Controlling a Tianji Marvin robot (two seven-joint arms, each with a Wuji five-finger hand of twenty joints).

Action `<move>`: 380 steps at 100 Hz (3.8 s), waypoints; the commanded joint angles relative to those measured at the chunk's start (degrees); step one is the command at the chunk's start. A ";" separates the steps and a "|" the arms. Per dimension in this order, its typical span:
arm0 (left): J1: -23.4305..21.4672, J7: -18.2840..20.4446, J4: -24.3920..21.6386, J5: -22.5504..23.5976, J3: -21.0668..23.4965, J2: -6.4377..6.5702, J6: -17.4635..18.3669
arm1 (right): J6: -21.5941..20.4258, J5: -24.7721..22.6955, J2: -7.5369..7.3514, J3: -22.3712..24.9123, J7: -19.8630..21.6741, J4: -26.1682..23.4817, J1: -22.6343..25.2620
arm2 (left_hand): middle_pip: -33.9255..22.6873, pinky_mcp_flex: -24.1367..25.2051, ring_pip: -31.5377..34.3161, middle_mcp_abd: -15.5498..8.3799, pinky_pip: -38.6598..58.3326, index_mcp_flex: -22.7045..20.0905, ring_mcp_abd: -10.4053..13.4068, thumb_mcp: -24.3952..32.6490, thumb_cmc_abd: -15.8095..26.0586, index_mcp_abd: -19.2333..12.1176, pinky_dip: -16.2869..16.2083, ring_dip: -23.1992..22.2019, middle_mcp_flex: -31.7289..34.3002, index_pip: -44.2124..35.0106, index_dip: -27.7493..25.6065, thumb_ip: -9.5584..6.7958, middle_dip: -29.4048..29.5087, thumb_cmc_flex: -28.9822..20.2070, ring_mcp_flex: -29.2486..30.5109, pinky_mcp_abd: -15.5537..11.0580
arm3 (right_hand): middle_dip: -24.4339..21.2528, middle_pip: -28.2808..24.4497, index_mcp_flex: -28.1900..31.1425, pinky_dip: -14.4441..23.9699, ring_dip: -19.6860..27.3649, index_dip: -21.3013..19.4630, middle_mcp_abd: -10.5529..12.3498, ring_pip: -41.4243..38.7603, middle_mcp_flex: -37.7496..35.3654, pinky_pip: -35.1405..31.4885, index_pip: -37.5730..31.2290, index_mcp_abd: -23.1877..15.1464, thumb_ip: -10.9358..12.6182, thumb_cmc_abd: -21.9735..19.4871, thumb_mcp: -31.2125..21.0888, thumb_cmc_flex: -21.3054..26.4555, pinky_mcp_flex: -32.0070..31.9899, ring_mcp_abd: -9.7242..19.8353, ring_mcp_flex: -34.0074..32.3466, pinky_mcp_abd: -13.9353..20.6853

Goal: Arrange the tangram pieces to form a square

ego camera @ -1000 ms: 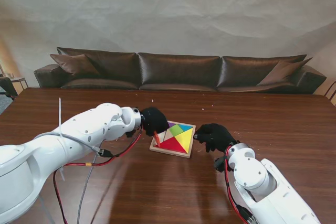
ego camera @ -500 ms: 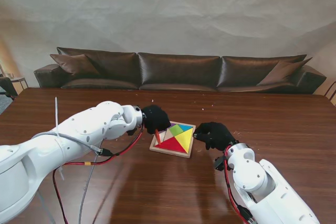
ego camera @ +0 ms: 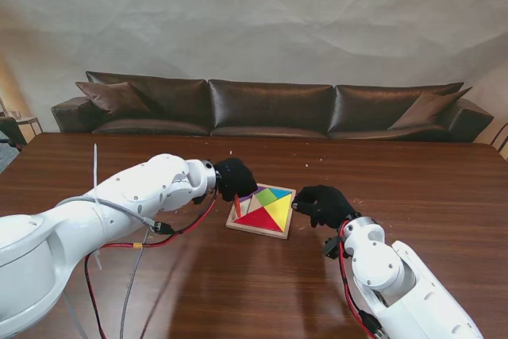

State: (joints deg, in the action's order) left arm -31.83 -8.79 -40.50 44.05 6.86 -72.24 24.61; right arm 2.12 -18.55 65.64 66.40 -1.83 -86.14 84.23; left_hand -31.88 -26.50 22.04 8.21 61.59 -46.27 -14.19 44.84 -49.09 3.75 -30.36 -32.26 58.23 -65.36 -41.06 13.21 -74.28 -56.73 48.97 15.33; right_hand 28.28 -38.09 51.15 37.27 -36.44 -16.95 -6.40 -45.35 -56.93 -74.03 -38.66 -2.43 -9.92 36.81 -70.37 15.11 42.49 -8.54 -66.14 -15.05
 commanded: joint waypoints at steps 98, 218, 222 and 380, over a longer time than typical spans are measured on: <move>2.84 -3.93 9.54 0.12 -6.61 -6.22 2.97 | 0.54 1.23 0.32 0.08 1.07 0.58 0.00 | 8.32 2.13 0.35 -0.11 -1.11 -6.31 -0.67 6.02 7.58 -5.37 0.95 1.79 0.87 1.50 1.45 -4.03 3.77 -5.92 -2.21 -0.89 | 0.05 -0.24 0.21 0.09 0.01 -0.18 -0.72 -0.47 -0.21 -1.93 -0.14 -0.41 -0.53 -0.73 0.32 0.77 -6.46 0.13 -1.07 -0.83; 2.77 -4.05 13.13 -1.31 -8.30 -8.35 4.50 | 0.79 2.63 0.54 0.23 1.03 1.28 -0.28 | 16.40 6.61 -0.34 1.74 -2.71 -5.34 -2.00 4.73 9.84 -4.32 1.23 3.19 -3.19 39.22 13.94 -2.77 13.86 -1.91 -7.19 -1.12 | 0.04 -0.22 0.34 0.02 -0.01 0.85 -0.74 -0.51 -0.48 -2.03 -0.82 -0.30 -1.28 -0.28 0.10 1.22 -6.32 0.13 -1.33 -0.86; 2.77 -4.04 13.19 -1.36 -8.28 -8.36 4.54 | 0.80 2.65 0.53 0.21 1.06 1.29 -0.30 | 16.44 6.65 -0.36 1.74 -2.70 -5.33 -1.97 4.64 9.89 -4.22 1.24 3.20 -3.22 39.13 13.79 -2.78 13.78 -1.96 -7.26 -1.16 | 0.04 -0.20 0.36 0.02 0.00 0.86 -0.78 -0.49 -0.45 -2.01 -0.84 -0.28 -1.26 -0.30 0.10 1.20 -6.36 0.17 -1.32 -0.89; 3.25 -4.99 11.73 0.59 -9.34 -7.30 3.65 | 0.55 3.27 0.56 -0.06 1.42 2.03 -0.76 | 19.60 13.60 -2.15 4.26 -5.70 5.55 -2.45 8.34 17.93 -0.23 1.77 4.80 -15.58 54.76 23.93 -6.84 46.02 12.15 -15.34 -2.42 | 0.04 -0.20 0.87 -0.03 -0.02 1.25 -0.71 -0.53 -0.99 -2.05 -1.13 0.10 -1.54 -0.27 0.10 1.34 -6.28 -0.04 -1.44 -1.00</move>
State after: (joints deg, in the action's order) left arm -28.76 -14.96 -27.28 43.84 -2.85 -80.49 28.73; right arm 2.71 -15.36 65.98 66.48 -1.37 -84.13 83.33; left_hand -12.99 -14.16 20.92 11.42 56.91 -42.15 -15.86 53.69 -33.51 3.22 -28.99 -28.39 43.58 -11.31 -17.69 8.45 -29.19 -46.51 35.04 13.36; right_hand 28.28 -38.09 51.15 37.27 -36.44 -16.05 -6.41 -45.35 -56.94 -74.03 -38.71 -2.29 -9.92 36.81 -70.49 16.55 42.49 -8.54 -66.14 -15.06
